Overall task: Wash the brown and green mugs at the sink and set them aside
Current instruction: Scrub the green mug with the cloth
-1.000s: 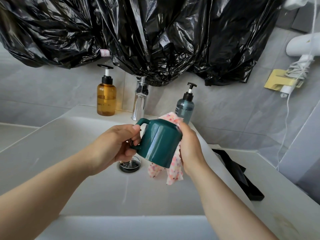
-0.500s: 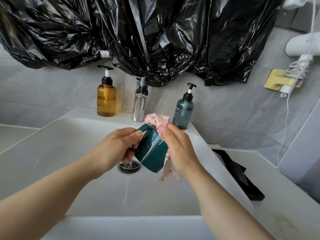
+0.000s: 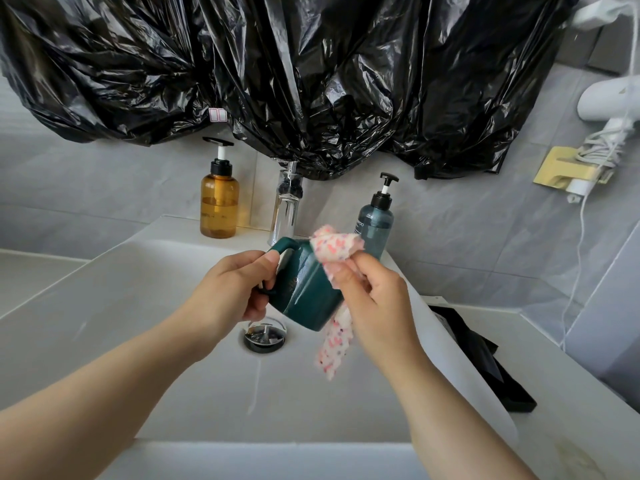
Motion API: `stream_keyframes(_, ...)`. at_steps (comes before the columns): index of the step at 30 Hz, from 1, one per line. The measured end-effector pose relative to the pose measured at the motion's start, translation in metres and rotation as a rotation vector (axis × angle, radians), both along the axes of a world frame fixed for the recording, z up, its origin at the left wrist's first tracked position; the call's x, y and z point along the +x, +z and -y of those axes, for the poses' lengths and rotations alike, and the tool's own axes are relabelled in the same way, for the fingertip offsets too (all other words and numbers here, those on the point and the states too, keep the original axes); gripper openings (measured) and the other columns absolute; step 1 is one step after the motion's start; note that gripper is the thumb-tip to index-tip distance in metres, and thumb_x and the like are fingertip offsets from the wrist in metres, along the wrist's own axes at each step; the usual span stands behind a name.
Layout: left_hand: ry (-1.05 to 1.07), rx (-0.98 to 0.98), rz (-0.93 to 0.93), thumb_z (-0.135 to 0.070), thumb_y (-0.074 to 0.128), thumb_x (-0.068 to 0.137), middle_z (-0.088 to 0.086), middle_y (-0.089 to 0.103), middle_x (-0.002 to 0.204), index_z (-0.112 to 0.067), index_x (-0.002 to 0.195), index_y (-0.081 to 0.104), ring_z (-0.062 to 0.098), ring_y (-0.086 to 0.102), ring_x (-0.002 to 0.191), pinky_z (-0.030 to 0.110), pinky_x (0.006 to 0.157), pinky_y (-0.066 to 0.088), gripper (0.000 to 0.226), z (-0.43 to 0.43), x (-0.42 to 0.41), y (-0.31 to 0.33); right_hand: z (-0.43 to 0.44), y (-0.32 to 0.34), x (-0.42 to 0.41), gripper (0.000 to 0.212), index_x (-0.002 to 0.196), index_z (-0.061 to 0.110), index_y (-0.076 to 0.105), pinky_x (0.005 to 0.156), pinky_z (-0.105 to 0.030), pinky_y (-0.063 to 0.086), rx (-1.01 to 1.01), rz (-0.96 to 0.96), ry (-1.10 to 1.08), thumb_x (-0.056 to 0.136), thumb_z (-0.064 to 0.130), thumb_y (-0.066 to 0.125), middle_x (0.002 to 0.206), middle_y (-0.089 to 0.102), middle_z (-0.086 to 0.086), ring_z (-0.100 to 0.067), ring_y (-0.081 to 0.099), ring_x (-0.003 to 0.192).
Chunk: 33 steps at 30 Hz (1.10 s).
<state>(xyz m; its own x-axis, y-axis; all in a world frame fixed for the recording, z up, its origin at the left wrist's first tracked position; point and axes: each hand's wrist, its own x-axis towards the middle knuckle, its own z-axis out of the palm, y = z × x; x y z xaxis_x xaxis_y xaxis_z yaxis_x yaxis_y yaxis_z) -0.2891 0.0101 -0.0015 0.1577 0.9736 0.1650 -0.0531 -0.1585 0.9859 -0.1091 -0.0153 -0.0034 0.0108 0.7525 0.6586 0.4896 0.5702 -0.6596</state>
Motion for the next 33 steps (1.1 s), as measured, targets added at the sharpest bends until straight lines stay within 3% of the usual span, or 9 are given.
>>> stream_keyframes(2, -0.021, 0.035, -0.06, -0.024, 0.048, 0.102, 0.011, 0.036, 0.07, -0.006, 0.069, 0.046, 0.019, 0.034, 0.053, 0.028, 0.054, 0.028, 0.037, 0.0, -0.002, 0.0, -0.001, 0.001, 0.003, 0.033, 0.069, 0.016, 0.058, 0.051, -0.016, 0.028, -0.027, -0.027, -0.1, 0.097, 0.032, 0.055, 0.051, 0.043, 0.015, -0.004, 0.036, 0.053)
stream_keyframes(4, -0.039, 0.047, -0.134, -0.026, 0.048, 0.102, 0.009, 0.037, 0.062, -0.007, 0.069, 0.047, 0.019, 0.035, 0.052, 0.026, 0.052, 0.031, 0.038, 0.0, -0.002, -0.003, -0.002, 0.002, 0.006, 0.037, 0.066, 0.024, 0.059, 0.051, -0.012, 0.031, -0.137, -0.092, -0.152, 0.1, 0.036, 0.049, 0.051, 0.048, 0.02, 0.001, 0.043, 0.054)
stream_keyframes(6, -0.057, 0.042, -0.174, -0.026, 0.047, 0.102, 0.004, 0.038, 0.057, -0.007, 0.068, 0.046, 0.017, 0.037, 0.05, 0.025, 0.05, 0.031, 0.039, 0.001, 0.001, -0.005, -0.005, 0.003, 0.01, 0.037, 0.085, 0.025, 0.073, 0.068, -0.01, 0.043, -0.289, -0.269, -0.132, 0.102, 0.039, 0.043, 0.075, 0.068, 0.024, 0.007, 0.061, 0.077)
stream_keyframes(8, -0.069, 0.039, -0.172, -0.025, 0.047, 0.102, 0.001, 0.038, 0.056, -0.007, 0.069, 0.046, 0.016, 0.037, 0.049, 0.025, 0.05, 0.03, 0.038, 0.0, 0.004, -0.006, -0.005, 0.006, 0.013, 0.04, 0.101, 0.023, 0.075, 0.073, -0.016, 0.051, -0.426, -0.473, -0.057, 0.102, 0.042, 0.04, 0.098, 0.074, 0.014, -0.003, 0.067, 0.095)
stream_keyframes(14, -0.071, 0.061, -0.148, -0.032, 0.059, 0.096, 0.009, 0.038, 0.061, -0.008, 0.068, 0.047, 0.019, 0.037, 0.052, 0.026, 0.051, 0.032, 0.039, -0.004, 0.001, -0.009, 0.003, 0.004, 0.002, 0.038, 0.075, 0.012, 0.061, 0.062, -0.011, 0.039, -0.284, -0.238, 0.038, 0.102, 0.034, 0.044, 0.063, 0.053, 0.014, -0.002, 0.047, 0.061)
stream_keyframes(17, -0.04, 0.038, -0.104, -0.041, 0.059, 0.084, 0.012, 0.041, 0.066, -0.013, 0.062, 0.05, 0.021, 0.038, 0.053, 0.029, 0.054, 0.033, 0.037, -0.005, -0.002, -0.008, 0.0, 0.004, 0.004, 0.033, 0.077, 0.017, 0.065, 0.067, -0.012, 0.043, -0.255, -0.223, 0.046, 0.101, 0.032, 0.048, 0.071, 0.059, 0.01, -0.002, 0.053, 0.068)
stream_keyframes(22, -0.019, -0.002, -0.078, -0.028, 0.055, 0.1, 0.012, 0.038, 0.07, -0.008, 0.067, 0.048, 0.021, 0.035, 0.054, 0.029, 0.054, 0.032, 0.039, -0.008, 0.0, -0.009, -0.001, 0.006, 0.014, 0.033, 0.072, 0.024, 0.067, 0.063, -0.017, 0.047, -0.135, -0.423, -0.226, 0.099, 0.028, 0.048, 0.072, 0.069, 0.006, -0.001, 0.062, 0.068)
stream_keyframes(26, -0.024, -0.01, -0.072, -0.029, 0.055, 0.1, 0.012, 0.039, 0.067, -0.007, 0.067, 0.048, 0.022, 0.035, 0.054, 0.029, 0.053, 0.033, 0.04, -0.007, 0.0, -0.009, -0.005, 0.007, 0.023, 0.035, 0.08, 0.017, 0.065, 0.064, -0.019, 0.044, -0.214, -0.482, -0.361, 0.102, 0.029, 0.041, 0.079, 0.066, 0.009, -0.006, 0.06, 0.074)
stream_keyframes(33, 0.001, -0.026, -0.02, -0.027, 0.049, 0.101, 0.009, 0.038, 0.063, -0.006, 0.066, 0.047, 0.018, 0.036, 0.051, 0.026, 0.052, 0.032, 0.041, 0.001, 0.0, -0.004, 0.003, 0.02, 0.023, 0.035, 0.082, 0.027, 0.067, 0.069, -0.03, 0.044, -0.388, -0.494, -0.301, 0.099, 0.031, 0.037, 0.091, 0.067, 0.008, -0.009, 0.06, 0.086)
